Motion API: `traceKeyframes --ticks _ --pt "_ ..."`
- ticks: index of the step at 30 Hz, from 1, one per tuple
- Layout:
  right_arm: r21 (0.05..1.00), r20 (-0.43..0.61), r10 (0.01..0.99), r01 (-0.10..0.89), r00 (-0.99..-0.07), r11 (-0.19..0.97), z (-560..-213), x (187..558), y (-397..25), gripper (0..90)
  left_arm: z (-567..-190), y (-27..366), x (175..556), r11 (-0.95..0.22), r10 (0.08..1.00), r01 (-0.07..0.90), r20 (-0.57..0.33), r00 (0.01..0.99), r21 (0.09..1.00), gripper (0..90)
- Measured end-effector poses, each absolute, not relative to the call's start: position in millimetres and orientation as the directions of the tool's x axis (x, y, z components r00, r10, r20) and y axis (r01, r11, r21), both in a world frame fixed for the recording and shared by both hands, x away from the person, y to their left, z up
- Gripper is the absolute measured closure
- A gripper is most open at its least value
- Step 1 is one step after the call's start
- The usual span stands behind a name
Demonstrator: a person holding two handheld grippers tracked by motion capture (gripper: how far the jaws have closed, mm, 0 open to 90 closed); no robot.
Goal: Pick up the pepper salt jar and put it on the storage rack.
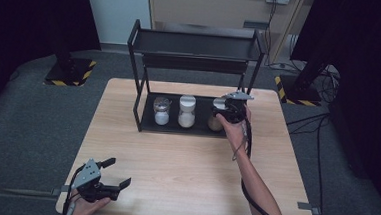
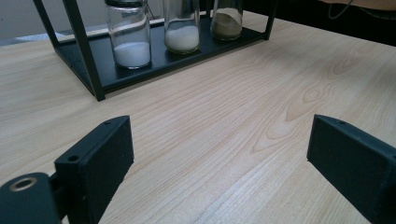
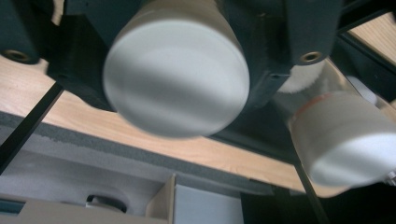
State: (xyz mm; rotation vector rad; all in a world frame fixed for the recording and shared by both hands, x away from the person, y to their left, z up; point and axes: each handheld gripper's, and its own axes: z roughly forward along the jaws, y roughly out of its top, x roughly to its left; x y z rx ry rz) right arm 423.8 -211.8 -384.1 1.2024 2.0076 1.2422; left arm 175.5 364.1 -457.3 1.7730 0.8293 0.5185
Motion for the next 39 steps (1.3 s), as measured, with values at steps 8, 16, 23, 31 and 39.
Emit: traceKeyframes --ticks 8,16,23,31,39 --pt "0.903 0.023 0.849 0.375 -0.529 0.209 -357.7 420.2 -213.5 10.7 -457.0 363.9 175.2 -0.199 0.746 0.285 -0.043 0.665 0.938 6.4" --pt "0.913 0.0 0.828 0.338 -0.561 0.23 -341.9 408.7 -217.7 7.6 -457.0 364.0 175.0 -0.199 0.746 0.283 -0.042 0.665 0.938 6.4" --pt "0.925 0.009 0.793 0.306 -0.609 0.224 -331.1 396.1 -229.6 6.7 -457.0 363.9 175.2 -0.199 0.745 0.284 -0.043 0.665 0.938 6.4" --pt "0.937 -0.006 0.75 0.257 -0.661 0.234 -319.6 372.8 -243.8 6.1 -456.7 363.3 175.5 -0.2 0.745 0.284 -0.043 0.665 0.938 6.4" --pt "0.948 0.003 0.716 0.23 -0.698 0.221 -319.5 348.7 -257.1 6.0 -457.2 362.1 178.2 -0.197 0.745 0.29 -0.05 0.665 0.936 6.4"
